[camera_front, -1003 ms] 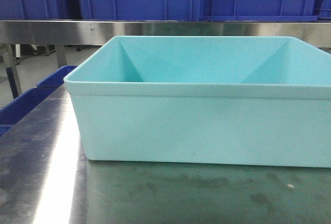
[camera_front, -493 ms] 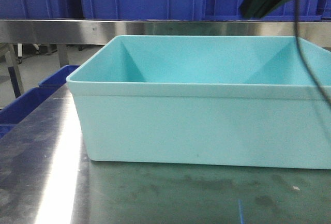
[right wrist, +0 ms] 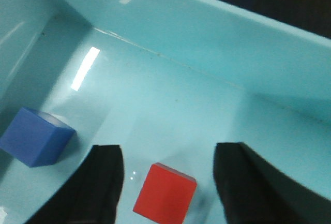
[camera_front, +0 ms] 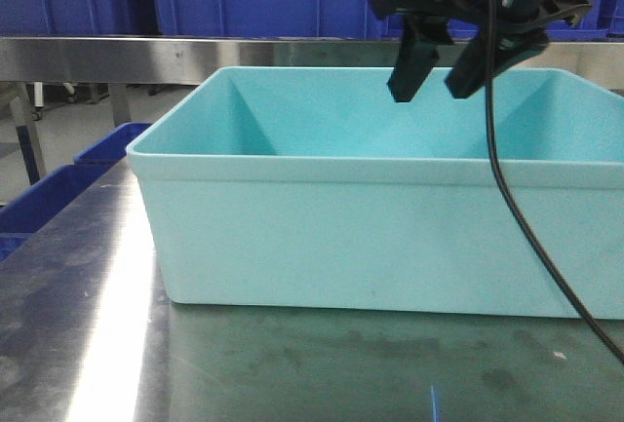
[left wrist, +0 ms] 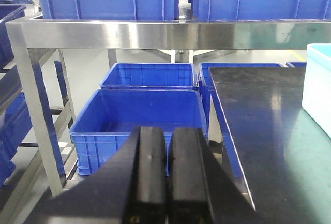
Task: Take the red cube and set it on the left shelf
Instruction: 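Lower the open right gripper into the light-blue bin over the red cube, then close the right gripper around the red cube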
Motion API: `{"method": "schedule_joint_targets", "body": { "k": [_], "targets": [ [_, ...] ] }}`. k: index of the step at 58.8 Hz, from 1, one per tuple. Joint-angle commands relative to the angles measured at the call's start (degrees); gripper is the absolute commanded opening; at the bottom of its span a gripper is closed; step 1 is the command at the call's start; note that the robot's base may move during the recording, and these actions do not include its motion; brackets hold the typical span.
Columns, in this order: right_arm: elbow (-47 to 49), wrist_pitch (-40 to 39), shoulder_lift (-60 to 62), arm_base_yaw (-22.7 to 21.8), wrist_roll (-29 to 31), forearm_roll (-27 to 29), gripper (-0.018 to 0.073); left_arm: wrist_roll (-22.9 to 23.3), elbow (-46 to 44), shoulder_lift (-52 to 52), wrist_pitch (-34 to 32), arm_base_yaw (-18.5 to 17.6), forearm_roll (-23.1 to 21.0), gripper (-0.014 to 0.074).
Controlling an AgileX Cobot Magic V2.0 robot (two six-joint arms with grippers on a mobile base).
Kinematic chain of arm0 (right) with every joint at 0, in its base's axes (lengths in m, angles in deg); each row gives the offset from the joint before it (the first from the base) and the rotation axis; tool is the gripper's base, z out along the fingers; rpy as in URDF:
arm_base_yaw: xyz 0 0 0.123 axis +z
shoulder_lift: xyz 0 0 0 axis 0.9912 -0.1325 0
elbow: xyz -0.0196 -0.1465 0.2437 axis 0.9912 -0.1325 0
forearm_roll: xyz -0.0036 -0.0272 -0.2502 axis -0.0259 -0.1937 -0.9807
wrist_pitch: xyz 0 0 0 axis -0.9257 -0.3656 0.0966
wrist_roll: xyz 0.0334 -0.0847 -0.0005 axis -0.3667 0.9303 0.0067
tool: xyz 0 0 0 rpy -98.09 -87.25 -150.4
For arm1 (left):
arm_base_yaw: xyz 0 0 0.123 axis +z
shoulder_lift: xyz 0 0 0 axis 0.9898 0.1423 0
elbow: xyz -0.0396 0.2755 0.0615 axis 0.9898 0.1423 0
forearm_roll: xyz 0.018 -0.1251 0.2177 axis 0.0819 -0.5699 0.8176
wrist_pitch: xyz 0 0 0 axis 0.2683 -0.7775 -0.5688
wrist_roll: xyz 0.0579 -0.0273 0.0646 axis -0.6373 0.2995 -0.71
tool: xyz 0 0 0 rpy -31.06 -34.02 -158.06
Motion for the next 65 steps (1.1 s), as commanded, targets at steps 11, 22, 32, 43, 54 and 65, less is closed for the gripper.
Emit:
{"method": "schedule_joint_targets", "body": {
  "k": [11,22,32,43,54,65],
  "targets": [
    [2.12,2.07,1.88,0.05,0.26,0.19,0.0590,0.05,1.32,-0.82,-5.03,-0.23,-0.17,0.0101],
    [2.12,2.08,0.38,0.05,0.26,2.03,0.0590,0.05,1.32,-0.82,-5.03,-0.23,-0.17,0.0101],
    [2.12,2.81,-1.63,0.05,0.26,3.14,0.0590,0.05,1.32,-0.82,-5.03,-0.23,-0.17,0.0101],
    [2.12,3.66,-3.90,0.05,0.26,3.14,0.0590,0.05,1.32,-0.82,-5.03,-0.23,-0.54,0.0101],
    [2.12,3.42,-5.59,0.05,0.26,3.14,0.0590,0.05,1.32,-0.82,-5.03,-0.23,-0.17,0.0101],
    [2.12,3.30,-7.58,0.05,0.26,3.14,0.0590,0.05,1.32,-0.82,-5.03,-0.23,-0.54,0.0101]
  ]
}}
